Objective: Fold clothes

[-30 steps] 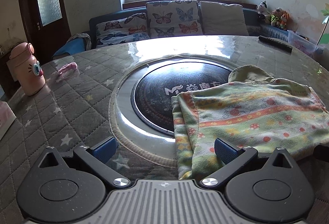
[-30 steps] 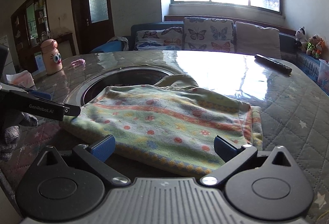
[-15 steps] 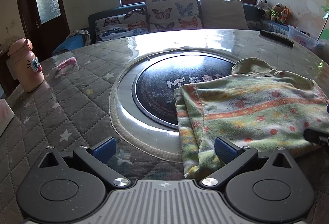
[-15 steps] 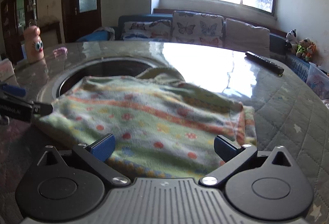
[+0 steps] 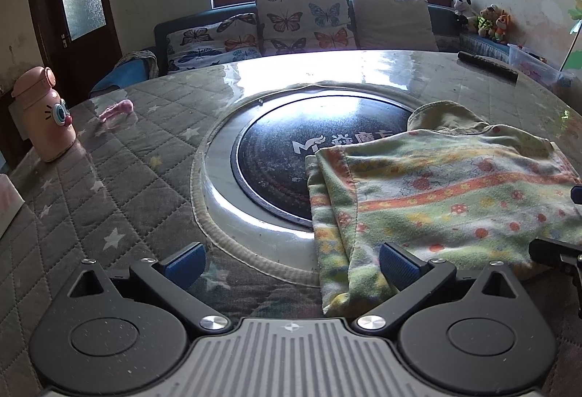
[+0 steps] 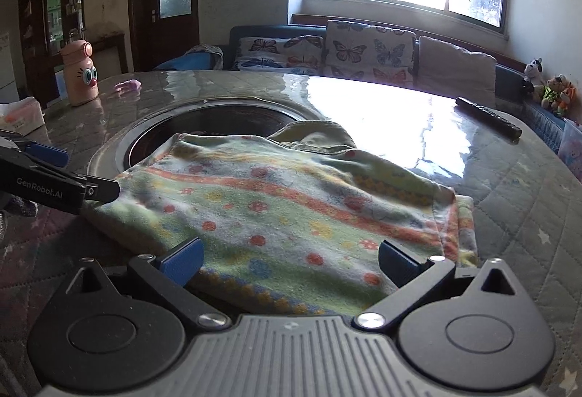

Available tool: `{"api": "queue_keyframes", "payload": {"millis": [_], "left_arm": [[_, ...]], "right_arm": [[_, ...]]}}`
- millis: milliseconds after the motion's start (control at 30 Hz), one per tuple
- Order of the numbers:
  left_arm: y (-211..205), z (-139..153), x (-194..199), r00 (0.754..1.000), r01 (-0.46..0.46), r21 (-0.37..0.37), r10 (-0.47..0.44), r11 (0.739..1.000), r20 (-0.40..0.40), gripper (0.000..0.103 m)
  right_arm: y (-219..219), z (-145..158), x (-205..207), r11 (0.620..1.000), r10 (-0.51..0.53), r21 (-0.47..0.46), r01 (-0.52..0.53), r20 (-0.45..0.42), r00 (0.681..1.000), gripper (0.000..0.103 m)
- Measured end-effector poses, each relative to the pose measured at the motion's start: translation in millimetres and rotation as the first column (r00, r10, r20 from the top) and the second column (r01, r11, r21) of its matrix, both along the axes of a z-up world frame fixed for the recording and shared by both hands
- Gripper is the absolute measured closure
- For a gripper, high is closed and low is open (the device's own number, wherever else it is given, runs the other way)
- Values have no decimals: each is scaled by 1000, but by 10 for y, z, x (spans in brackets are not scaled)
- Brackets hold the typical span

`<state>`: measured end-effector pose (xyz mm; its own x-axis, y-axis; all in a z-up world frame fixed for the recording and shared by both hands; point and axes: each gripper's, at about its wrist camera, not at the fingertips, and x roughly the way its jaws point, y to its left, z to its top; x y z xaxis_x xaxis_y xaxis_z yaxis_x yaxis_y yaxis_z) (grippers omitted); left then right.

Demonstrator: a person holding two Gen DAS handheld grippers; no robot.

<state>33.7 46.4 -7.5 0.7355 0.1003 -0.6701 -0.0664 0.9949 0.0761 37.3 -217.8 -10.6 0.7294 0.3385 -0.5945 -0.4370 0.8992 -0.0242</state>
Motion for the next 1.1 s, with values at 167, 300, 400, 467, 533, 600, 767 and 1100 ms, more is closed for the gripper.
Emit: {"api": "queue_keyframes", "payload": {"millis": [167,300,400,467,533,600,767,1100], "left_arm": [[23,-5,9,1000,3,-10,-3,1000,1,0],[42,-24,11,1000,10,-17,-10,1000,-4,0],[68,-6,2,1000,15,-22,-15,1000,-1,0],[83,10,6,1000,18,-26,-18,999,0,0],[102,38,12,1000,17,-31,-17,999,7,0],[134,70,23,1000,11,-34,-10,999,17,0],[232,68,96,1000,-8,-34,8,999,12,0],[430,11,205,999,-39,-63,36,997,-35,0]], "right_arm": [[100,71,9,999,37,1,-37,18,999,0],[193,-28,53,998,56,-30,-57,-19,998,0],[221,-19,19,996,69,-47,-70,-12,998,0],[237,35,5,996,80,-46,-80,0,997,0],[266,84,5,994,97,-43,-97,6,995,0],[319,110,9,992,120,-47,-119,9,993,0],[495,108,2,979,195,-57,-195,-7,981,0],[880,109,-77,926,359,-116,-359,-19,933,3]]}}
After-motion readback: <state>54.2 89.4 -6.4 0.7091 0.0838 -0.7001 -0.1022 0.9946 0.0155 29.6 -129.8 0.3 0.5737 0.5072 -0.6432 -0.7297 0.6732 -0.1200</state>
